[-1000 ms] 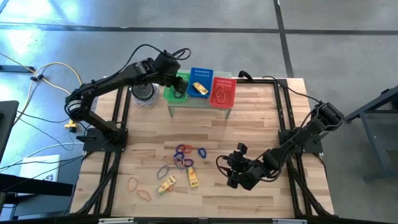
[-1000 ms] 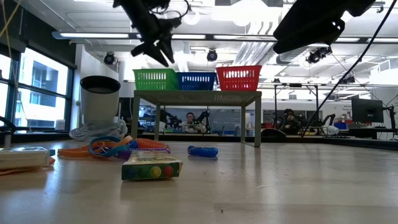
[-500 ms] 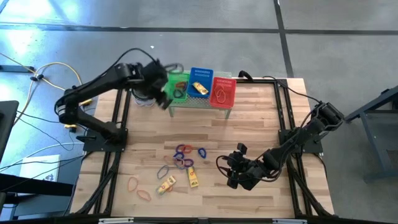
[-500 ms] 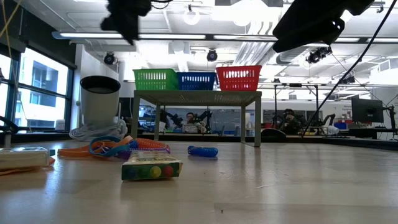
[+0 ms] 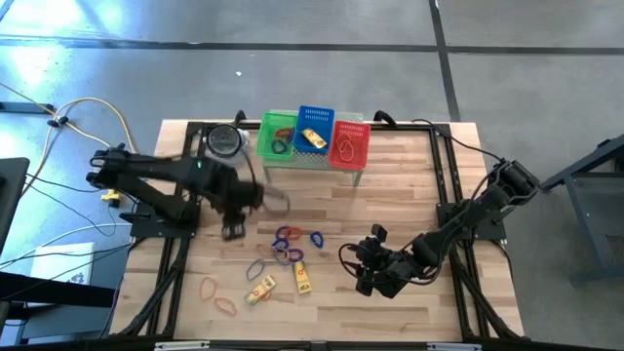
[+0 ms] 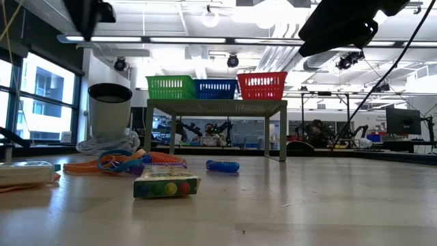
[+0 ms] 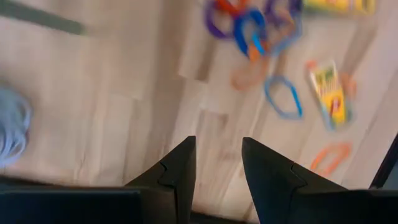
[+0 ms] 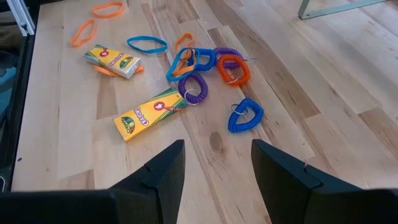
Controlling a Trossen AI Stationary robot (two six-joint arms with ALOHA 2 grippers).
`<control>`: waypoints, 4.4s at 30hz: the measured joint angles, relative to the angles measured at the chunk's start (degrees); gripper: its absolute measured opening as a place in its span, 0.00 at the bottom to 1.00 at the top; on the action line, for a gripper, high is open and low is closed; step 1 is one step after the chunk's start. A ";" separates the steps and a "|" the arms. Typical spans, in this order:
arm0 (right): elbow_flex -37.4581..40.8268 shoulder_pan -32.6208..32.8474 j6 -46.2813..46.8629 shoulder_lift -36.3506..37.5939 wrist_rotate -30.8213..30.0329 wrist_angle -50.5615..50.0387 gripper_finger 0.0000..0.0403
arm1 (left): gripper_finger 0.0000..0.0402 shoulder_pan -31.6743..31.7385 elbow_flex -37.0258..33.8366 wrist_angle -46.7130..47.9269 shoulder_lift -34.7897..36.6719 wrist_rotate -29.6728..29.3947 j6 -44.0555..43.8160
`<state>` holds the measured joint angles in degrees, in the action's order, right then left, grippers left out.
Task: Pick & Place Office Desk Supplies
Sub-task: Put the orange rubber band into the red bin on the shelf
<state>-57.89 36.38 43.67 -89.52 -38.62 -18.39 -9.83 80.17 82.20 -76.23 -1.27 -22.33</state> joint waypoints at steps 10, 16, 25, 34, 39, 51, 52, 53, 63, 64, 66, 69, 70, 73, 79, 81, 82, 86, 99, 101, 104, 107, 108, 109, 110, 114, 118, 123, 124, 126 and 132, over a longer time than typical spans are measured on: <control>0.00 -0.02 0.01 0.00 0.01 0.71 0.43 | 0.31 -8.06 -15.56 -20.02 -0.04 -1.28 10.45; 0.02 -0.02 -0.43 0.00 0.01 0.84 0.43 | 0.31 -8.04 -24.40 -31.38 -0.04 -3.60 8.96; 0.02 -0.02 -3.28 0.00 0.01 0.87 0.43 | 0.31 -8.04 -35.28 -48.39 -0.04 -7.19 8.41; 0.02 -0.02 -3.42 0.00 0.02 1.22 0.43 | 0.31 -9.61 -41.81 -57.47 -0.04 -6.26 12.49; 0.02 -0.02 -3.42 0.00 0.01 1.34 0.43 | 0.31 -10.01 -42.52 -60.56 -0.04 -6.09 12.22; 0.02 -0.02 -3.19 0.00 0.01 1.55 0.43 | 0.31 -9.98 -42.59 -62.88 -1.26 -5.97 11.92; 0.02 -0.02 -3.16 0.00 0.01 1.55 0.43 | 0.31 -9.98 -42.59 -62.86 -1.59 -5.97 12.10; 0.02 -0.02 -3.14 0.00 0.01 1.55 0.43 | 0.31 -9.98 -42.59 -62.91 -1.96 -5.97 12.26; 0.02 -0.02 -3.15 0.00 0.01 2.05 0.43 | 0.31 -9.98 -42.57 -65.40 -6.53 -5.99 12.48; 0.02 -0.02 -3.25 0.00 0.01 2.18 0.43 | 0.31 -9.98 -42.59 -65.25 -7.05 -6.00 12.48; 0.02 -0.02 -3.27 0.00 0.01 2.39 0.43 | 0.31 -9.98 -42.44 -65.86 -8.41 -5.99 12.54; 0.02 -0.02 -3.31 0.00 0.01 2.38 0.43 | 0.31 -9.98 -42.37 -66.19 -10.07 -6.12 12.61; 0.02 -0.02 -3.35 0.00 0.00 2.36 0.43 | 0.31 -9.98 -42.35 -66.19 -10.34 -6.13 12.61; 0.02 -0.02 -3.40 0.00 0.00 2.38 0.43 | 0.31 -9.98 -42.35 -66.23 -10.43 -6.17 12.52; 0.02 -0.02 -3.40 0.00 0.01 2.38 0.43 | 0.26 -10.06 -42.37 -66.22 -10.32 -7.93 12.50; 0.02 -0.02 -3.42 0.00 0.01 2.36 0.43 | 0.21 -10.12 -42.40 -66.40 -10.36 -9.02 12.49; 0.02 -0.02 -3.42 0.00 0.01 2.36 0.43 | 0.18 -10.12 -42.41 -66.53 -10.36 -9.42 12.65; 0.02 -0.02 -3.42 0.00 0.00 2.36 0.43 | 0.07 -10.10 -42.41 -66.62 -10.71 -10.22 13.64; 0.02 -0.02 -3.42 0.00 0.01 2.36 0.43 | 0.00 -13.97 -42.57 -65.31 -8.87 -14.96 14.28; 0.02 -0.02 -3.19 0.00 0.01 2.38 0.43 | 0.00 -14.33 -42.72 -64.46 -7.45 -15.71 14.32; 0.02 -0.02 -3.09 0.00 0.01 2.39 0.43 | 0.00 -14.94 -42.63 -65.04 -4.74 -17.66 13.52; 0.02 -0.02 -3.02 0.00 0.01 2.47 0.43 | 0.00 -15.54 -42.63 -65.00 -2.29 -19.92 13.48; 0.02 -0.02 -3.01 0.00 0.01 2.48 0.43 | 0.00 -15.81 -42.59 -65.04 -1.28 -20.95 13.48; 0.02 -0.02 -3.01 0.00 0.01 2.59 0.43 | 0.00 -16.07 -42.32 -65.05 -0.41 -21.97 13.48; 0.02 -0.02 -3.01 0.00 0.01 2.67 0.43 | 0.00 -16.26 -41.99 -65.27 0.38 -23.04 13.46; 0.02 -0.02 -3.01 0.00 0.01 2.79 0.43 | 0.00 -17.12 -39.84 -65.49 3.42 -29.37 13.50; 0.02 -0.02 -3.01 -0.01 0.01 2.84 0.43 | 0.00 -18.26 -37.33 -66.68 4.90 -34.92 13.73; 0.02 -0.02 -3.01 -0.02 -0.06 3.41 0.43 | 0.00 -19.89 -36.29 -72.98 5.07 -37.19 17.44; 0.02 -0.02 -3.01 -0.02 -0.12 3.67 0.43 | 0.00 -20.33 -36.32 -74.68 5.06 -37.44 18.34; 0.02 -0.02 -3.01 -0.02 -0.18 4.06 0.43 | 0.00 -20.93 -36.32 -77.92 5.05 -37.74 19.36; 0.02 -0.02 -3.24 -0.02 -0.44 5.78 0.43 | 0.00 -22.41 -36.32 -84.27 5.05 -37.93 22.89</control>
<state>-57.87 36.36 40.43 -89.54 -39.06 -12.61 -32.24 43.86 -2.08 -71.18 -39.21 0.56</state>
